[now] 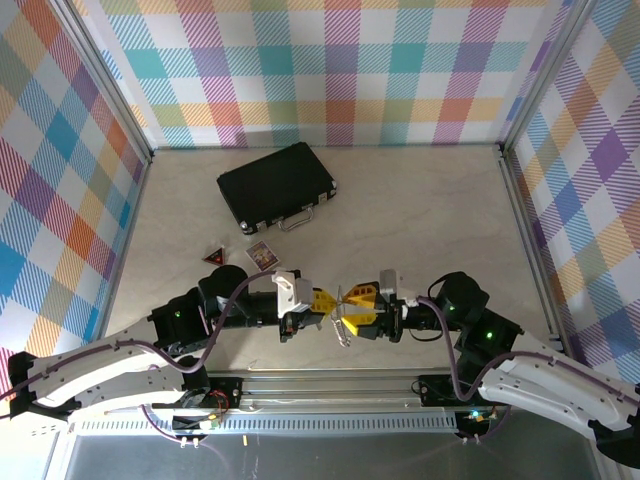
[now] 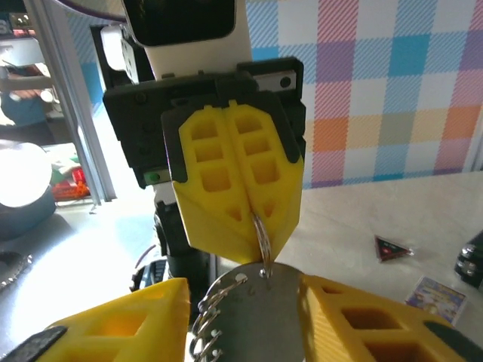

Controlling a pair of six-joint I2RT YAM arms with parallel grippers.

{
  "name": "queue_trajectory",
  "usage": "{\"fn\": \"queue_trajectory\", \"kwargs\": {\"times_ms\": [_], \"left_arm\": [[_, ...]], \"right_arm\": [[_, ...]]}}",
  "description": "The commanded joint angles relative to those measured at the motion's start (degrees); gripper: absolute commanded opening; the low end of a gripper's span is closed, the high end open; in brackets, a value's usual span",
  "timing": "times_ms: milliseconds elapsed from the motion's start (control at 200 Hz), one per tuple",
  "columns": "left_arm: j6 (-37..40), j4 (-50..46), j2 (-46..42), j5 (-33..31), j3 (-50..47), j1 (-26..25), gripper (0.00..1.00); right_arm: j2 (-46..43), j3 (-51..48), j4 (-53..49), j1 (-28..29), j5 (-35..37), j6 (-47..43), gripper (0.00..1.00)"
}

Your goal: Put the keys on the keyring

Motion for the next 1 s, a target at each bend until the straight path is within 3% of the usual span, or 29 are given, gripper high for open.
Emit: {"fn": "queue_trajectory", "kwargs": {"times_ms": [0, 175, 360, 690, 995], "left_arm": [[5.3, -8.7, 1.7, -3.7, 5.7, -0.4, 0.0], [9.5, -18.8, 6.6, -3.3, 12.4, -0.4, 0.0], [11.6, -23.0, 9.3, -2.4, 16.2, -0.4, 0.0], [13.5, -29.1, 12.2, -1.2, 19.7, -0.4, 0.0], [14.1, -30.7, 14.6, -1.1, 21.0, -0.4, 0.0]], "right_arm": [[-0.9, 4.4, -10.8, 0.2, 3.0, -6.7, 0.47], [-0.4, 6.1, -13.8, 0.2, 4.4, -9.4, 0.48], [1.9, 6.3, -12.3, 0.2, 3.4, -9.9, 0.34], [2.2, 6.7, -12.4, 0.2, 3.3, -10.4, 0.38], [3.6, 6.5, -11.3, 0.3, 1.7, -10.3, 0.32]]}}
